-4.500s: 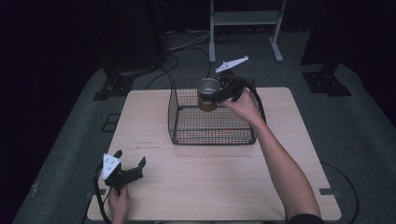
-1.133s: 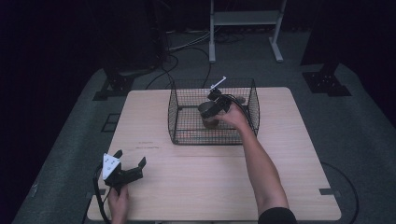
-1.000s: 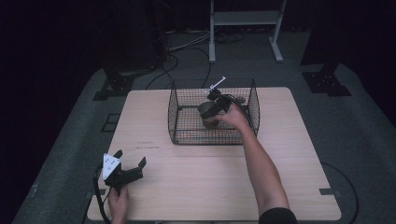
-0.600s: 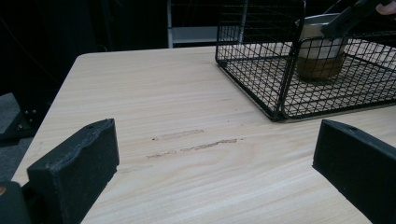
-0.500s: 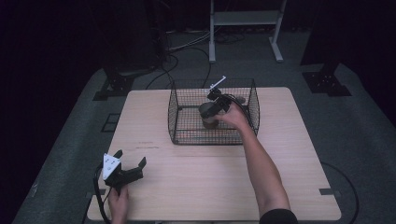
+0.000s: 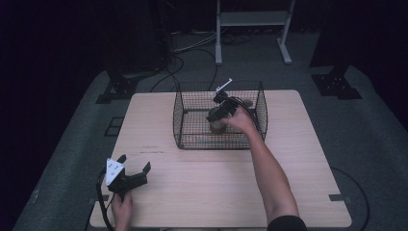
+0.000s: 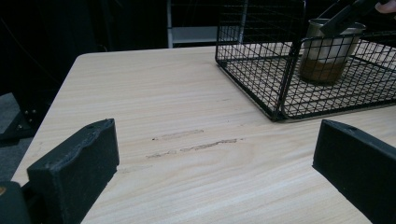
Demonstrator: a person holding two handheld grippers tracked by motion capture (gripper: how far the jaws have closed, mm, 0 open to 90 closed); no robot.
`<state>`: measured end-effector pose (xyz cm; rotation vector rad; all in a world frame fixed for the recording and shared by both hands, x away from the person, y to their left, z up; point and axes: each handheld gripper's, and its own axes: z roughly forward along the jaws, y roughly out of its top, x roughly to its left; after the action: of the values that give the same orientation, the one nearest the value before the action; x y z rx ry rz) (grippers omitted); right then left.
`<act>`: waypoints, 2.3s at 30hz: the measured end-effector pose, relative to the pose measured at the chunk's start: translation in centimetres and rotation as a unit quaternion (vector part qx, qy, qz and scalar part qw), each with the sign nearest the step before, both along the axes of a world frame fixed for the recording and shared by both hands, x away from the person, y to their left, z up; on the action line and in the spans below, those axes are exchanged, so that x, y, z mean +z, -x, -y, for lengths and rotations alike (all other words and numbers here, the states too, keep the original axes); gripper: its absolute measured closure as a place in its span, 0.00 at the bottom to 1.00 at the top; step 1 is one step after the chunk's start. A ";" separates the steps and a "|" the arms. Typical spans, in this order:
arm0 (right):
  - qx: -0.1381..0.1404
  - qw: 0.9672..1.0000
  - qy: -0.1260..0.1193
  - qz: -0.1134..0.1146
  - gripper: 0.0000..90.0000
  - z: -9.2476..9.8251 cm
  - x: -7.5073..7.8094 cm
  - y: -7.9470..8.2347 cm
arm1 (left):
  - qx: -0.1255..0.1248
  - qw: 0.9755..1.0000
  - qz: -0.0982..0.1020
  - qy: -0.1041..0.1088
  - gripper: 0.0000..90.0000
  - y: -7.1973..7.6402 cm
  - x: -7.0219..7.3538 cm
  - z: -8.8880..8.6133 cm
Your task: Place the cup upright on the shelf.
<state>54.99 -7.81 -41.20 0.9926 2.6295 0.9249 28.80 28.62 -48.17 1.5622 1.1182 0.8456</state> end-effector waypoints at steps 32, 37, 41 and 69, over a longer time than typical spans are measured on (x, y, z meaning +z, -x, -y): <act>-0.002 0.993 -0.107 0.050 0.15 2.1 5.6 3.4 | 0.001 1.000 -0.001 0.001 0.00 0.0 0.0 0.0; -0.004 0.992 -0.121 0.043 0.15 2.5 5.9 4.3 | -0.001 1.000 0.000 -0.001 0.00 0.1 0.0 0.1; -0.002 0.991 -0.125 0.042 0.15 2.7 6.2 5.3 | -0.001 1.000 -0.001 -0.002 0.00 0.1 0.0 0.1; 0.019 0.987 -0.154 0.043 0.15 5.4 7.2 9.5 | -0.001 1.000 0.000 -0.004 0.00 0.1 0.0 0.1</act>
<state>45.49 -13.22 -34.02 0.9429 2.4890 1.3826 28.75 28.53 -48.16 1.5689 1.1134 0.8489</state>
